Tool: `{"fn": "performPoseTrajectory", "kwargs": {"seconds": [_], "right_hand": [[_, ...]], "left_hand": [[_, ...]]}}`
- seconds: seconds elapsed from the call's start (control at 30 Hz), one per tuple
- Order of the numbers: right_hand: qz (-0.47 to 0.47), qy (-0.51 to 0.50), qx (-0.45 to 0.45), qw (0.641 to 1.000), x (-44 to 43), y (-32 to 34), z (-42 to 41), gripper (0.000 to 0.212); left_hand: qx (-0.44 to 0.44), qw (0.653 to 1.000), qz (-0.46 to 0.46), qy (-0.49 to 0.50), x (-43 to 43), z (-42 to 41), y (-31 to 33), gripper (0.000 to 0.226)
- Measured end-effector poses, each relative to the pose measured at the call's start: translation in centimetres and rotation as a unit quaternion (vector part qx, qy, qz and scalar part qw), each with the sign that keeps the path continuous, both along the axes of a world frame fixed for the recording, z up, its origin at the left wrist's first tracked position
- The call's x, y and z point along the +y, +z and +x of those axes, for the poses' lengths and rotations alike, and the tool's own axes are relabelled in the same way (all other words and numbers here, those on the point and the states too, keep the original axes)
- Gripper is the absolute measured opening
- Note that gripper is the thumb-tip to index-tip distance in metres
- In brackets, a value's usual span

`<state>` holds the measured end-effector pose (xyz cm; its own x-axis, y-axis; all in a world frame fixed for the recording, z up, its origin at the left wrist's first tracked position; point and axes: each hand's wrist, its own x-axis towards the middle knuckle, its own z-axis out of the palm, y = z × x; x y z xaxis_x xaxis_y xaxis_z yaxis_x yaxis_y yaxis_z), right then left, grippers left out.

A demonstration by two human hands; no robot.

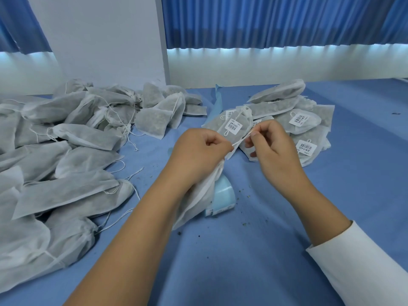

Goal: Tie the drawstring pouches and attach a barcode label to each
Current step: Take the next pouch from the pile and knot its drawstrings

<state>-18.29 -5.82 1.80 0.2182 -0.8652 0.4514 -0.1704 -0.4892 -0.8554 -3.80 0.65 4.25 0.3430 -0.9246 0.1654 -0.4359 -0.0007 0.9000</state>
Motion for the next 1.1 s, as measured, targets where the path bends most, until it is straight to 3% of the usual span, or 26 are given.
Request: {"fn": "performPoseTrajectory", "kwargs": {"seconds": [0.53, 0.73, 0.87, 1.1], "right_hand": [[-0.023, -0.073, -0.072, 0.994, -0.1, 0.0, 0.2, 0.012], [-0.064, -0.038, -0.088, 0.993, 1.4, 0.2, 0.7, 0.017], [-0.085, -0.005, -0.086, 0.993, 2.3, 0.1, 1.1, 0.014], [-0.150, 0.038, -0.040, 0.987, 3.5, -0.2, 1.9, 0.018]], "left_hand": [[-0.041, 0.998, -0.038, 0.014, -0.4, -1.2, 0.0, 0.019], [0.160, 0.985, 0.041, 0.054, 0.3, 1.1, 1.5, 0.029], [0.149, 0.987, 0.022, 0.060, 0.1, 2.3, 1.6, 0.029], [0.186, 0.972, -0.101, 0.106, -0.3, 2.5, 0.9, 0.022]]}}
